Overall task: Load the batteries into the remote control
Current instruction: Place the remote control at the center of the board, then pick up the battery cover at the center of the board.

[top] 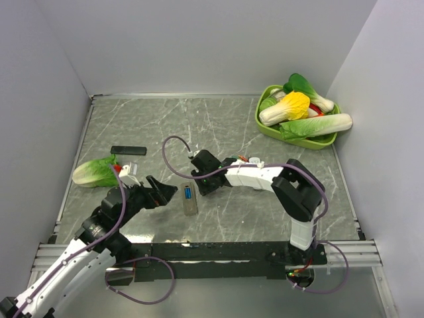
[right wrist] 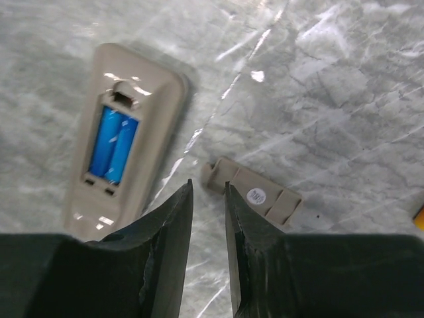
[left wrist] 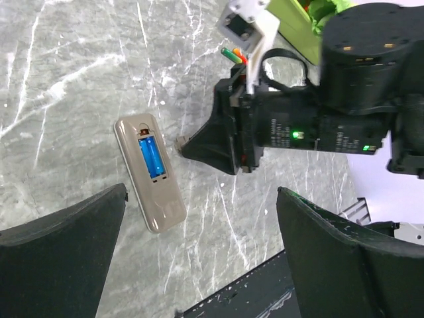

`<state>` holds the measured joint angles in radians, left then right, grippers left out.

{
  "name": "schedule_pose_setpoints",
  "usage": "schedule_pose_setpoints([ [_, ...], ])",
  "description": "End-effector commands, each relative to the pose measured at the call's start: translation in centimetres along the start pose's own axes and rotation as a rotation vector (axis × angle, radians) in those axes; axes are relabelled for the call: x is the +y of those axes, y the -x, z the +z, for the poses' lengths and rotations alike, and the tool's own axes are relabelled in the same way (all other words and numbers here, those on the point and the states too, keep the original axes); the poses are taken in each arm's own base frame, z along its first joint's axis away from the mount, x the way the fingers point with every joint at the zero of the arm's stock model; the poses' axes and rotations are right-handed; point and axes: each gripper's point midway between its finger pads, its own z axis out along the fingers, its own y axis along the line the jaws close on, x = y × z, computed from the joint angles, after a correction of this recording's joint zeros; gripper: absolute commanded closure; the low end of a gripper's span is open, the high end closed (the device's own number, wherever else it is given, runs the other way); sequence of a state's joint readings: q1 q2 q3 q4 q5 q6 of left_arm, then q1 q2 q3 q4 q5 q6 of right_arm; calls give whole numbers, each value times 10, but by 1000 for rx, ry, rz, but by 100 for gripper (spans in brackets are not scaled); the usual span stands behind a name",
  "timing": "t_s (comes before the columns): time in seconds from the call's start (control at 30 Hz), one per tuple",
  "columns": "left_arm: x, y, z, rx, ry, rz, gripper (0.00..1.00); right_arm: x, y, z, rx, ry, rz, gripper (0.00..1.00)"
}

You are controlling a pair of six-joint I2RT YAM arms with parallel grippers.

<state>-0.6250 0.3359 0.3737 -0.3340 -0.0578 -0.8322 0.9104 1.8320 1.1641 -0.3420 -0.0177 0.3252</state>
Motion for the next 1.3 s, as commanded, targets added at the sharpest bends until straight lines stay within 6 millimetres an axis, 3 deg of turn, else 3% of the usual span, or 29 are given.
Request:
schedule_pose_setpoints([
  [0.0,-1,5,2,-29,-10,20,1,1,9,5,4,-51,-1,67],
  [0.77,1,-3,11,10,-14,44,1,5,27,7,-24,-96,27,63],
  [1.27,-1,-5,10,8,-36,47,1,4,14,16,15,-125,16,77],
])
